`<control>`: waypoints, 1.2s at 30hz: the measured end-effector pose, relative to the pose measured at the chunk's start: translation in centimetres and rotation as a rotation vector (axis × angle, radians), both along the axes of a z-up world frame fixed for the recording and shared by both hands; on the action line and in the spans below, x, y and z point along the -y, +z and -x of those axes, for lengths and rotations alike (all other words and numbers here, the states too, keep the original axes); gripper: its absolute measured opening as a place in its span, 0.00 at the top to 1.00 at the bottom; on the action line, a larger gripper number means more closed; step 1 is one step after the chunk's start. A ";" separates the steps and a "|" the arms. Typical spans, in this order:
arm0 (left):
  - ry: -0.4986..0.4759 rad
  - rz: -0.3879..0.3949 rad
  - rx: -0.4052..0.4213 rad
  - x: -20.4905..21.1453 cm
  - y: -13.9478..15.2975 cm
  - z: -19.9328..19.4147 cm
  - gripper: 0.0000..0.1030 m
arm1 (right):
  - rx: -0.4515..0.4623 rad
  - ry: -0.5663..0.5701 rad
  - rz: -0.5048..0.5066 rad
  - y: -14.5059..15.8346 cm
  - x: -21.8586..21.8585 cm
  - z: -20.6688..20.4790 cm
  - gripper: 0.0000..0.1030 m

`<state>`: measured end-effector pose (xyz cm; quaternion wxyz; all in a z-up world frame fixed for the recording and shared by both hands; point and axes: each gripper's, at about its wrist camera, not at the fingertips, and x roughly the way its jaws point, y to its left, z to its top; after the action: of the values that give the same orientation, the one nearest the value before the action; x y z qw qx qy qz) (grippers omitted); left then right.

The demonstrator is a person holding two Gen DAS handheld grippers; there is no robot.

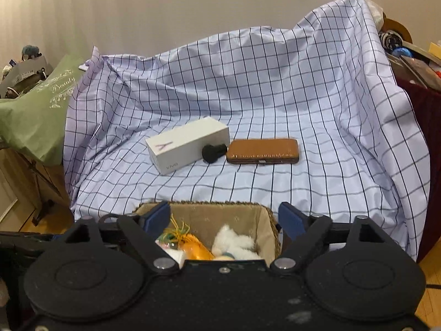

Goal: Organize soft objects
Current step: 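Lift both open tools away from the basket toward the white box, then reach the left tool to the grey-black cylinder while the right tool reaches the black sponge stick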

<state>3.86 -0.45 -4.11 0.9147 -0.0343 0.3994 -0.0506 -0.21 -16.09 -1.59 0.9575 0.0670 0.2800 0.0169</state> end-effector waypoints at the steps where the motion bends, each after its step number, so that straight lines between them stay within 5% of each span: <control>1: -0.004 -0.001 -0.002 0.1 0.0 -0.1 0.32 | 0.006 0.000 0.003 0.0 0.0 -0.2 0.12; 18: -0.039 -0.027 -0.027 -0.2 0.0 -4.1 0.24 | 0.014 0.037 0.039 0.1 -0.9 -5.3 0.02; 36: -0.064 -0.056 0.009 -2.0 1.9 -14.6 0.24 | -0.090 0.075 0.083 -2.7 -1.3 -14.6 0.03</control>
<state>18.49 1.56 -2.22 0.9150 0.0041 0.3976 -0.0688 14.40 -14.83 -4.29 0.9446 0.0172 0.3256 0.0381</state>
